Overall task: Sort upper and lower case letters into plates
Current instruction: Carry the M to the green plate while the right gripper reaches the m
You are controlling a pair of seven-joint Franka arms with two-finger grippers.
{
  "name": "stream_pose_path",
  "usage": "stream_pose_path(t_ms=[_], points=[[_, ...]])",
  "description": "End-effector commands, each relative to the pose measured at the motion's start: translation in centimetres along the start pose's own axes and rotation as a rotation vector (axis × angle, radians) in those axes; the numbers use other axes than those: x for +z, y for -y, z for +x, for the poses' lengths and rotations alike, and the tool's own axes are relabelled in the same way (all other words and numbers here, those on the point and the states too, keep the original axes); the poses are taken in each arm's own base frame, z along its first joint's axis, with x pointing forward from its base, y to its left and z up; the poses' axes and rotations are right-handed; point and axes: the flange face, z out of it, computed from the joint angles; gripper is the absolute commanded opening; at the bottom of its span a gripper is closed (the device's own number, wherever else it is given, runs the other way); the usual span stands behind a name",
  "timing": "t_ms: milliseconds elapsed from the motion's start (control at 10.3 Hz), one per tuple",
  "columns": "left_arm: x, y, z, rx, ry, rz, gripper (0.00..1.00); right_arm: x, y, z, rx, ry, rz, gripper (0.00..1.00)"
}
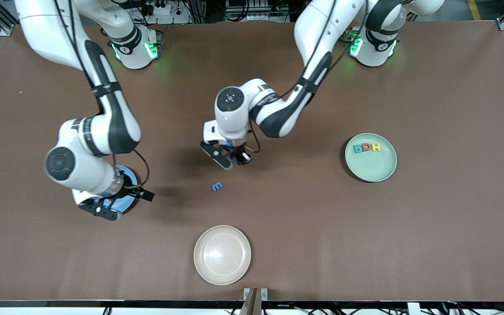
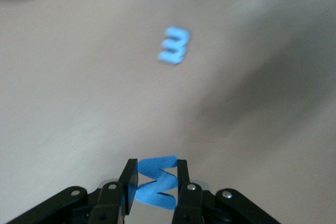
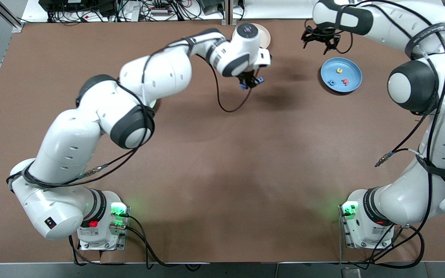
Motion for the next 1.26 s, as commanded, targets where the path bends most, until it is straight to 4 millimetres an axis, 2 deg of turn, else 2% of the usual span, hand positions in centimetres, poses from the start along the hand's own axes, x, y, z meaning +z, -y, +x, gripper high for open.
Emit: stream_pose_path(t_ms=[0, 97, 194, 388, 582, 777, 971, 1068, 1165], points=[[-2.8, 6.3, -1.1, -0.025, 0.11, -0.011, 0.27, 2.7, 3.8, -2.7, 0.156, -0.01, -0.015, 1.0], [-3.8, 10.9, -1.3, -0.037, 0.13, -0.011, 0.27, 4.1, 5.1, -3.7, 0.212, -0.02, -0.01, 1.0], [-4.0, 15.3, -2.0, -0.042, 0.168, -0.013, 0.27, 5.6, 7.2, -5.7, 0.283, -0.021, -0.014, 1.0], [-6.3, 20.9, -3.5, -0.045, 0.211, -0.02, 0.26, 7.8, 10.5, -9.0, 0.433, -0.043, 0.002, 1.0], [-7.4, 25.7, -5.8, -0.043, 0.252, -0.042, 0.26, 9.4, 12.5, -11.3, 0.484, -0.042, -0.003, 1.0], [-7.4, 29.6, -9.1, -0.016, 0.289, -0.074, 0.26, 11.7, 13.4, -11.0, 0.552, -0.081, -0.008, 1.0], [-7.3, 32.2, -12.5, -0.01, 0.328, -0.092, 0.25, 14.0, 15.6, -12.8, 0.581, -0.097, -0.027, 1.0], [-6.7, 33.5, -14.8, -0.03, 0.345, -0.102, 0.24, 14.2, 16.0, -12.8, 0.589, -0.102, -0.021, 1.0], [-6.5, 33.7, -16.7, -0.044, 0.348, -0.107, 0.24, 14.1, 16.2, -12.7, 0.593, -0.106, -0.012, 1.0]])
